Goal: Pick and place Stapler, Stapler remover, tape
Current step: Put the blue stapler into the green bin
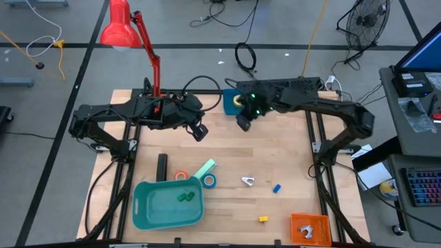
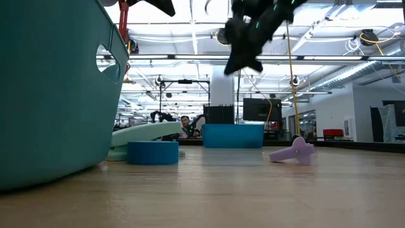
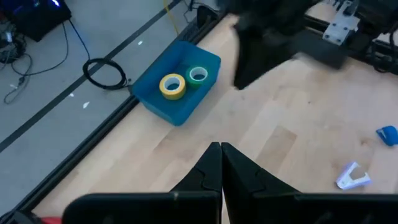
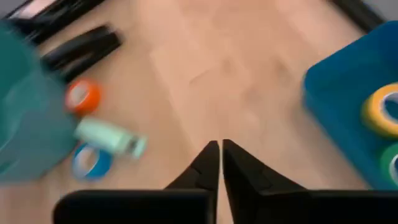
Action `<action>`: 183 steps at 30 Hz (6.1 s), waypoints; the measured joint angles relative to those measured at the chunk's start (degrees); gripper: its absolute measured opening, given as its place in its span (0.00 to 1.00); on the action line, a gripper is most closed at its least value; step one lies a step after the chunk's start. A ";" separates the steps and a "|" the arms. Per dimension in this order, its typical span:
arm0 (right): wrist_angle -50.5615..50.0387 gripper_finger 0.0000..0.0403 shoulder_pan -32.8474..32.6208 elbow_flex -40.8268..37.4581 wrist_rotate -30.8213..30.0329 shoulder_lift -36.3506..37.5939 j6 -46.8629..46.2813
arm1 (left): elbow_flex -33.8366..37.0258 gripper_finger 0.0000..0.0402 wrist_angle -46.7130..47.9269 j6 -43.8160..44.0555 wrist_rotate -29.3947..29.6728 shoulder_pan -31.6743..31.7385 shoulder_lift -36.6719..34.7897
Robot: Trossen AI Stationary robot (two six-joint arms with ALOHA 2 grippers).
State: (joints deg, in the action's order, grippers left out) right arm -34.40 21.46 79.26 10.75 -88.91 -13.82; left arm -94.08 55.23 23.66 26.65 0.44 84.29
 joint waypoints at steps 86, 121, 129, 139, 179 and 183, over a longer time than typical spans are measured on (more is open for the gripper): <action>-15.94 0.00 -47.75 -16.63 1.35 -0.28 -89.19 | 18.97 0.01 -3.47 5.29 -17.13 -13.32 0.00; -10.65 0.01 -53.81 -22.67 1.45 -0.05 -99.99 | 18.93 0.01 -5.89 6.09 -14.09 -14.57 0.00; -0.98 0.16 -53.83 -22.67 3.05 1.57 -92.25 | 18.93 0.01 -6.10 6.15 -13.15 -14.57 0.00; -6.95 0.45 -58.59 -24.97 4.26 1.66 -100.63 | 18.93 0.01 -6.69 6.98 -13.16 -15.64 0.00; -3.45 0.57 -48.20 -28.74 -10.48 1.71 -107.25 | 18.93 0.01 -10.22 1.95 -13.11 -16.54 0.00; -4.73 0.52 -48.73 -28.74 -10.56 1.71 -108.45 | 18.93 0.02 -10.18 1.97 -13.09 -16.54 0.00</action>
State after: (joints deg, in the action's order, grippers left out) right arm -39.13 -27.27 50.52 0.19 -87.20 -122.27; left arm -75.16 45.05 25.63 13.56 -16.10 84.29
